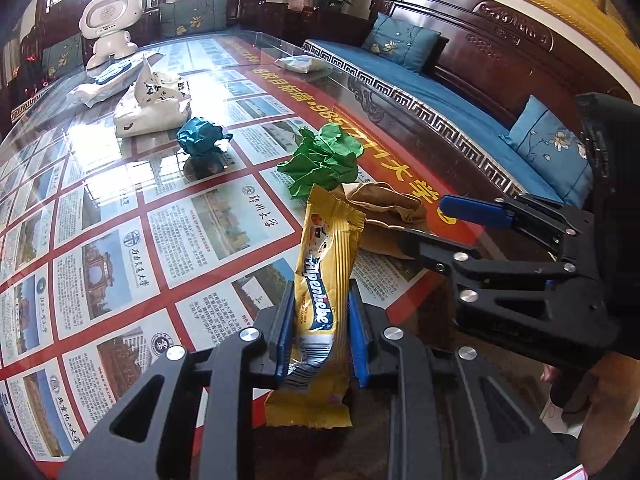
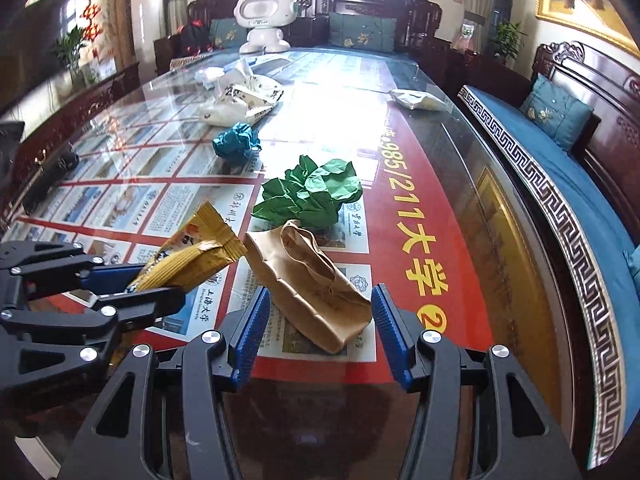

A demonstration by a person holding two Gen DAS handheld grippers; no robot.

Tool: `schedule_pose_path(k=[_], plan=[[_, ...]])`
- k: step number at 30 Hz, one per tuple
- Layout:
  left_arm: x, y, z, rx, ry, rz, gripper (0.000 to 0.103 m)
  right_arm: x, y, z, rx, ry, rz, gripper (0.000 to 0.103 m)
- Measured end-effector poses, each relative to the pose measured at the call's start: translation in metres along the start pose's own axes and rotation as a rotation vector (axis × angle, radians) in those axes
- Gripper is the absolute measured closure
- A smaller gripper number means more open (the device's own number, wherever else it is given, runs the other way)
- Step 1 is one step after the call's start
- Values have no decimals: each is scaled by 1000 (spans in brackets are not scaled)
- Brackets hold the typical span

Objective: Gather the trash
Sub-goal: 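Grasp the brown paper bag with the right tool while the left tool holds the wrapper, then carry the yellow wrapper and brown bag over the yellow bucket with both tools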

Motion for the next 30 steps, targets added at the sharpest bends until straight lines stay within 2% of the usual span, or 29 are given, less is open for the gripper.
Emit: schedule_pose_path(k=[10,15,21,30], plan=[[6,-1,3,-11,1,8,78,26,-7,4,-18,-15,44,52],[6,-2,4,-10,-2,7,78,22,-5,0,9,-24,43,72],[3,-1,6,-17,-13,2,78,11,0,1,33,-48,17,84],[-13,6,-4,-1,-5,-13,78,-30,12,9,67,-80,-45,86]])
Point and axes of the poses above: each gripper's, at about its wrist camera, not at the fingertips, and x roughly the way its jaws point, z to its left, y to its underside, the point moved 6 cm from there along x, roughly the way its jaws point, and after that the axes turned 1 degree about z, right-handed, at the moved point
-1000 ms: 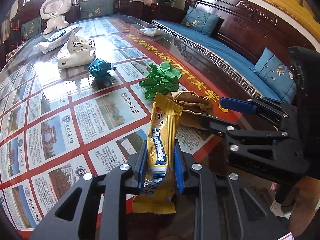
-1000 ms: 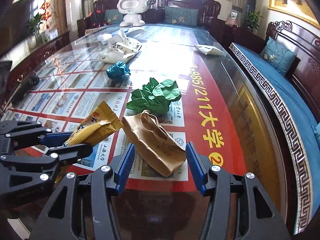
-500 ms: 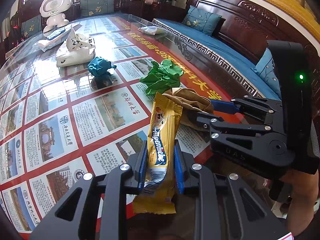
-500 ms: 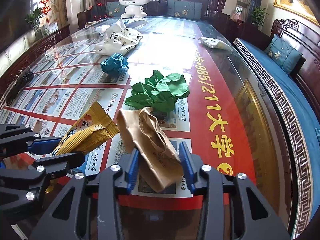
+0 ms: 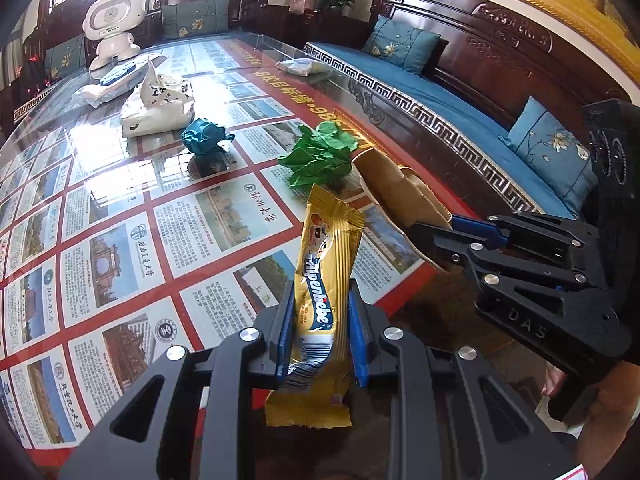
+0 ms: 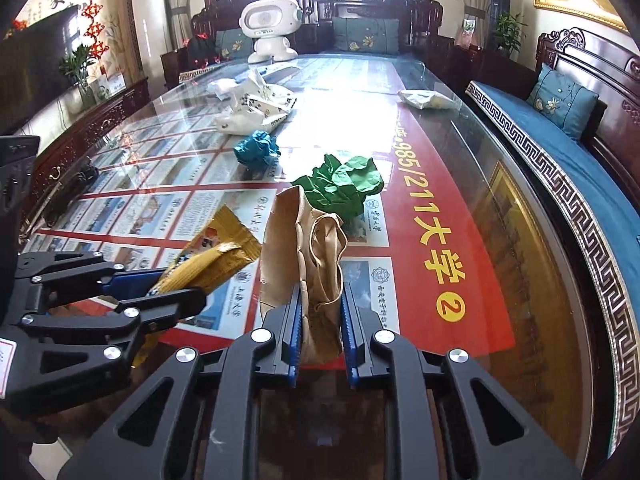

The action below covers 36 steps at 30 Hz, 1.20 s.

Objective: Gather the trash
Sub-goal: 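Carry the yellow wrapper and brown bag over the yellow bucket with both tools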

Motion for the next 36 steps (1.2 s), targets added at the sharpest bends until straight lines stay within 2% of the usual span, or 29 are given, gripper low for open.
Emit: schedule_pose_path(k=[9,16,22,27,32,36], plan=[[-34,27,-21,50,14,-16,78,-44,35,10,55,-18,-29,86],[-75,58,-51,112,61,-33,78,-115,78,16,110,-10,-103,86],[-100,109,-106,221,151,-9,78,-175,149,26,171,28,-126,86],[-113,161,-150,303,233,26,78,-212,211,21,260,98,-109,85],[-113,211,-187,381,315,90,78,-214,281,22,361,136,-25,85],[-100,240,-203,409,333,147,78,-202,322,18,432,153,42,85]])
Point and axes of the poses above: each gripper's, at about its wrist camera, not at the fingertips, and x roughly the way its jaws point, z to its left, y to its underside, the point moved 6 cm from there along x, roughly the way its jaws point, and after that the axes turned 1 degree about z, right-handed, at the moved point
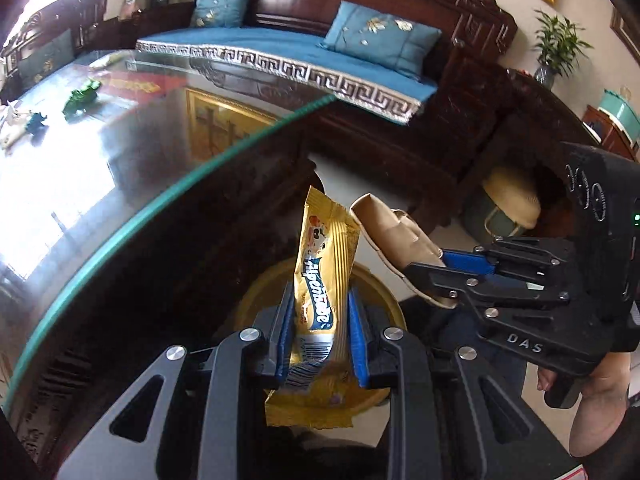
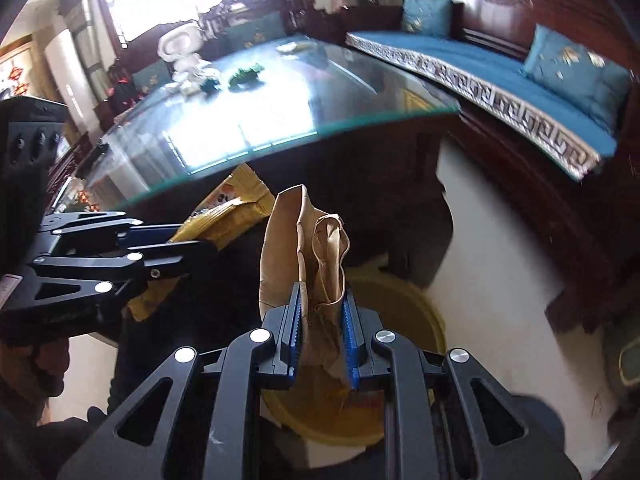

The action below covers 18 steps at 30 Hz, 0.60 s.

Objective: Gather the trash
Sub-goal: 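Carry the yellow wrapper and brown bag over the yellow bucket with both tools, then open both tools to drop the wrapper and bag into the bucket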

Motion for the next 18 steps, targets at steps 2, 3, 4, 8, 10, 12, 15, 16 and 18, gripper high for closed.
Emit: schedule_pose_path(k=[2,3,4,8,10,12,15,16,18], plan=[[7,7,-5,7,7,21,78,8,10,-5,12,18,24,85],[9,9,-6,12,0,24,78,11,13,-7,14,25,34,85],[11,12,-8,18,-3,29,78,14,16,-8,18,28,42,85],[12,14,-10,18,-11,34,78,24,23,-15,20,41,77,85],[12,12,-7,16,-16,31,78,29,24,-16,20,50,82,84],[13,10,-6,12,-19,29,78,34,25,-18,13,56,98,82],[14,10,-6,13,-26,32,78,40,24,-18,2,64,112,77],[15,10,-5,12,-27,35,78,40,24,-19,3,67,109,74],[17,9,-2,4,-25,45,78,40,22,-19,5,61,105,65]])
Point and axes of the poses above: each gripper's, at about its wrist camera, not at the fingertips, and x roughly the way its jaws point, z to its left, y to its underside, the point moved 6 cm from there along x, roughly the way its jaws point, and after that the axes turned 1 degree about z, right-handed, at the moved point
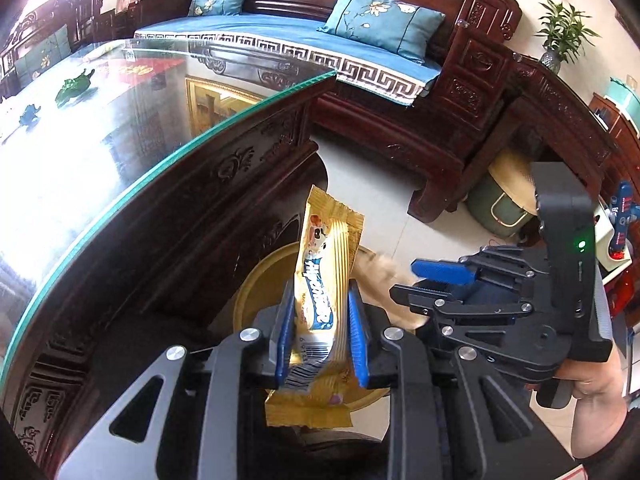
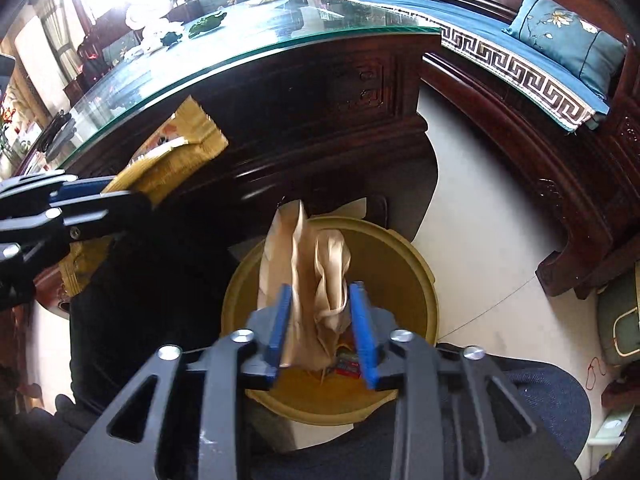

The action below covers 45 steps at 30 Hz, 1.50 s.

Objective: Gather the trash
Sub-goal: 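Open both tools to drop the wrapper and bag into the bucket, then move both tools back over the table toward the green and teal plastic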

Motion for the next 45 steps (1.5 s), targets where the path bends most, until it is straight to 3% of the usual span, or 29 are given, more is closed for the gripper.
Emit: schedule_pose_path(k=[3,16,22,25,31,38,45], plan=[[3,0,1,-2,7,13,78,-2,-2,-1,4,3,-8,59],[38,-4,-20,38,64,88,78,-48,-18,-33,95,21,-146,59],[55,-8,-32,53,71,114,77,-53,-19,-47,117,28,-157,58],[57,-11,-37,68,72,110,67,-53,-20,-51,124,26,-155,58],[50,-13,-39,82,82,96,68,-55,-28,-45,107,16,-167,58],[15,-33,0,8,19,-7,68,-58,-68,-11,18,-34,-213,58],[-34,-62,84,-130,-117,-131,68,-50,-141,52,-119,-147,-272,58]])
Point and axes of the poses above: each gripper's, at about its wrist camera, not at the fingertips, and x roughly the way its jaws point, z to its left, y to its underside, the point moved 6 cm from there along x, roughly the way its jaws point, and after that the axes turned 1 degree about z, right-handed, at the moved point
